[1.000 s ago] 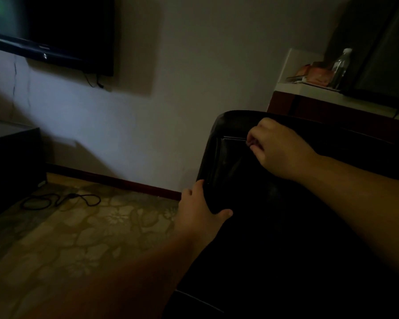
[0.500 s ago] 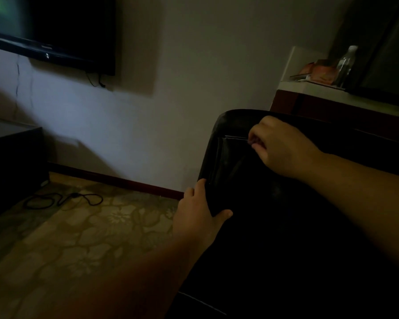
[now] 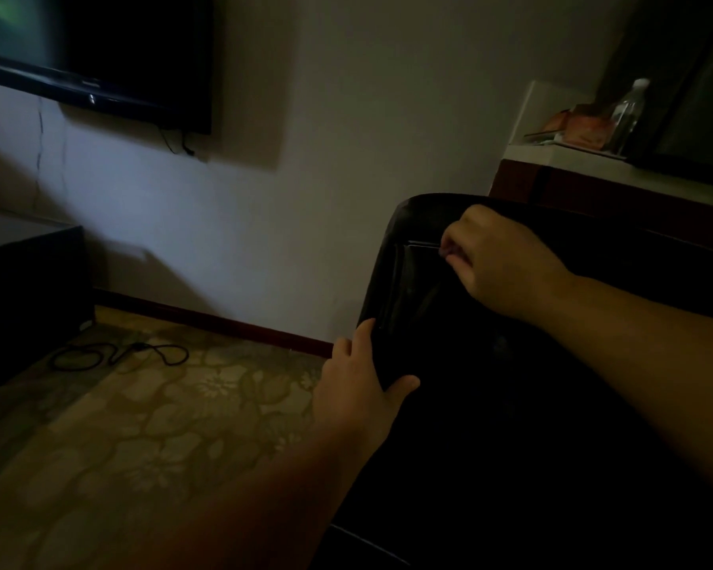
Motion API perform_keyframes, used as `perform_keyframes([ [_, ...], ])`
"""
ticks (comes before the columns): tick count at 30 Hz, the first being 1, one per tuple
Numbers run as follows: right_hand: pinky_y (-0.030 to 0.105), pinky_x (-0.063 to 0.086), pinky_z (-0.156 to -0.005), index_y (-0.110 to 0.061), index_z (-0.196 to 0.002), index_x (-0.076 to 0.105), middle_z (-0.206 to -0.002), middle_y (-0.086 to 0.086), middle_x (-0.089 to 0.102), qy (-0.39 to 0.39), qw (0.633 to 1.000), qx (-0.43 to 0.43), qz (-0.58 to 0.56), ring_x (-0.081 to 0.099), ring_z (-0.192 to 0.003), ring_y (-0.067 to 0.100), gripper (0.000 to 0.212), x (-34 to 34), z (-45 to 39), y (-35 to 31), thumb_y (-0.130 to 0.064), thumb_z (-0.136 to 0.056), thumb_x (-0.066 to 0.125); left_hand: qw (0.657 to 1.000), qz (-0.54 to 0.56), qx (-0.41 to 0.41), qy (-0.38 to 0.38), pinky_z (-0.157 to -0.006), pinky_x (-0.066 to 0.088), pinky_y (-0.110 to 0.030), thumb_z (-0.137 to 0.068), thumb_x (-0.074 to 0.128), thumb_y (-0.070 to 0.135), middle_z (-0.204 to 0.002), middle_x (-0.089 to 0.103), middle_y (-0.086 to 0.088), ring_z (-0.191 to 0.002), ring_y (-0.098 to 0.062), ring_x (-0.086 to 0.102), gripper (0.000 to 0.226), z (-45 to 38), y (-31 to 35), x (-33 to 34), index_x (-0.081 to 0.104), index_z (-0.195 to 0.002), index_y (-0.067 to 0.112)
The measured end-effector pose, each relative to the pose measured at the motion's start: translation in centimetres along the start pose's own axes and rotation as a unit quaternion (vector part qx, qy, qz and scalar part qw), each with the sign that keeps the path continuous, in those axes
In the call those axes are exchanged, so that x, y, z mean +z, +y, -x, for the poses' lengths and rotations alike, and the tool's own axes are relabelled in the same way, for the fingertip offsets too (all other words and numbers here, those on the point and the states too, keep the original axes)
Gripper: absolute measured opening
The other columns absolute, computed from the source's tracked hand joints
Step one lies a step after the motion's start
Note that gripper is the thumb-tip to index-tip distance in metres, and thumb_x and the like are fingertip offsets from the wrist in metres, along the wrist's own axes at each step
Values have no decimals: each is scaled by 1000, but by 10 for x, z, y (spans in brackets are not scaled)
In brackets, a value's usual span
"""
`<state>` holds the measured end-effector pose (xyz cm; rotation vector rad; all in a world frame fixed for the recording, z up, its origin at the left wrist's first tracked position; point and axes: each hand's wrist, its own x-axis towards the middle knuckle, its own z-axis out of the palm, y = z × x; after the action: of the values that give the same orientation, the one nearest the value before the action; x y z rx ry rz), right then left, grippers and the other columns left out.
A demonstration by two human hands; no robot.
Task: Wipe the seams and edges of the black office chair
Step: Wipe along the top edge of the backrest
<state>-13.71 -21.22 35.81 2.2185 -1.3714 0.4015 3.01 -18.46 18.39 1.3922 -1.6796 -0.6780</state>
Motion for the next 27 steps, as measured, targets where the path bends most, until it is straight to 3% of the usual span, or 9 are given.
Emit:
perform_keyframes([
  [3, 34, 46, -75, -11, -106, 65, -105, 7, 52, 57, 997, 43, -8, 55, -90, 24, 18, -2, -2, 4, -23, -95, 59, 1000, 8, -3, -7, -102, 50, -41, -81, 75, 58, -141, 42, 6, -129, -20, 49, 93, -2, -3, 1, 19, -154, 38],
  [6, 31, 44, -73, -10, -105, 65, -105, 8, 52, 24, 1000, 10, 0, 56, -88, 24, 17, 4, -2, -2, -23, -95, 60, 1000, 1, -3, 6, -100, 52, -42, -80, 75, 60, -139, 43, 7, -128, -20, 50, 93, -2, -3, 2, 21, -152, 38],
  [10, 29, 42, -75, -8, -105, 66, -106, 9, 51, 80, 995, 57, -28, 55, -88, 23, 19, 5, -6, -2, -22, -95, 61, 1000, 3, -5, 3, -100, 52, -44, -80, 75, 59, -140, 43, 7, -127, -20, 51, 91, -3, -4, 3, 22, -152, 39],
  [13, 26, 36, -72, -9, -106, 66, -106, 6, 50, 36, 999, 25, -10, 49, -84, 17, 20, 7, -8, -4, -24, -96, 59, 1000, 8, -4, 10, -100, 53, -44, -79, 76, 59, -138, 44, 8, -126, -20, 52, 91, -5, -6, 4, 24, -151, 40],
  [17, 28, 39, -73, -9, -106, 66, -104, 7, 51, 71, 996, 50, -11, 53, -87, 21, 20, 4, -9, -4, -26, -96, 58, 1000, 10, -6, 9, -99, 53, -43, -79, 75, 60, -138, 45, 7, -125, -19, 53, 91, -4, -9, 6, 23, -150, 42],
  [20, 26, 38, -73, -10, -107, 66, -106, 6, 51, 28, 999, 17, -6, 53, -88, 20, 20, 6, -9, -7, -26, -96, 59, 1000, 6, -7, 13, -97, 54, -42, -78, 74, 63, -138, 45, 7, -124, -19, 53, 91, -5, -11, 6, 20, -149, 46],
  [23, 28, 39, -77, -9, -107, 67, -106, 7, 52, 55, 997, 40, -19, 54, -92, 23, 21, 5, -11, -6, -25, -96, 59, 1000, 15, -16, 17, -97, 54, -44, -78, 74, 64, -137, 46, 6, -123, -20, 54, 89, -3, -12, 7, 21, -148, 49],
  [27, 26, 36, -74, -10, -106, 66, -106, 5, 50, 27, 1000, 14, -9, 52, -88, 19, 20, 7, -13, -7, -26, -96, 59, 999, 21, -20, 27, -97, 54, -44, -77, 74, 64, -137, 47, 5, -123, -20, 54, 89, -3, -12, 9, 21, -148, 51],
])
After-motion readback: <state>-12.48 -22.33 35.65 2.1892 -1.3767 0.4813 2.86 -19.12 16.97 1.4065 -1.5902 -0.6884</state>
